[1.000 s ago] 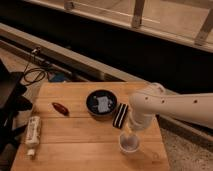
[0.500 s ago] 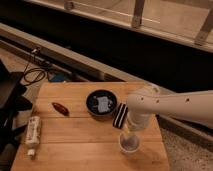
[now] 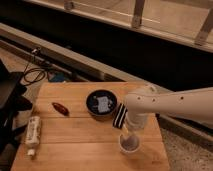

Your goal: Pick up the ceramic cup

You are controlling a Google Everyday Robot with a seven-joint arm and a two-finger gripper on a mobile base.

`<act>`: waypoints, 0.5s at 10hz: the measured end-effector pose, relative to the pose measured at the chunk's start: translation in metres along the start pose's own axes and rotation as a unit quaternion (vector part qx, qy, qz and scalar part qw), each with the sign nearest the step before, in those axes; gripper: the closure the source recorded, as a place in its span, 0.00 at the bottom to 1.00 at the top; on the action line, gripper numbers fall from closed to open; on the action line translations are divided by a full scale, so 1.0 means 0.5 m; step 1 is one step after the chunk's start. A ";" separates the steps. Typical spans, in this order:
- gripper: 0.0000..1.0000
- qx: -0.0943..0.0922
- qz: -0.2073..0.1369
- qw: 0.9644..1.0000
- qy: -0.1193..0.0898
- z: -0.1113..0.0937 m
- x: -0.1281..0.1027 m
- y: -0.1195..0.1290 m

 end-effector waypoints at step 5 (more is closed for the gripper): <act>0.51 0.006 0.002 1.000 0.015 0.019 -0.010 0.003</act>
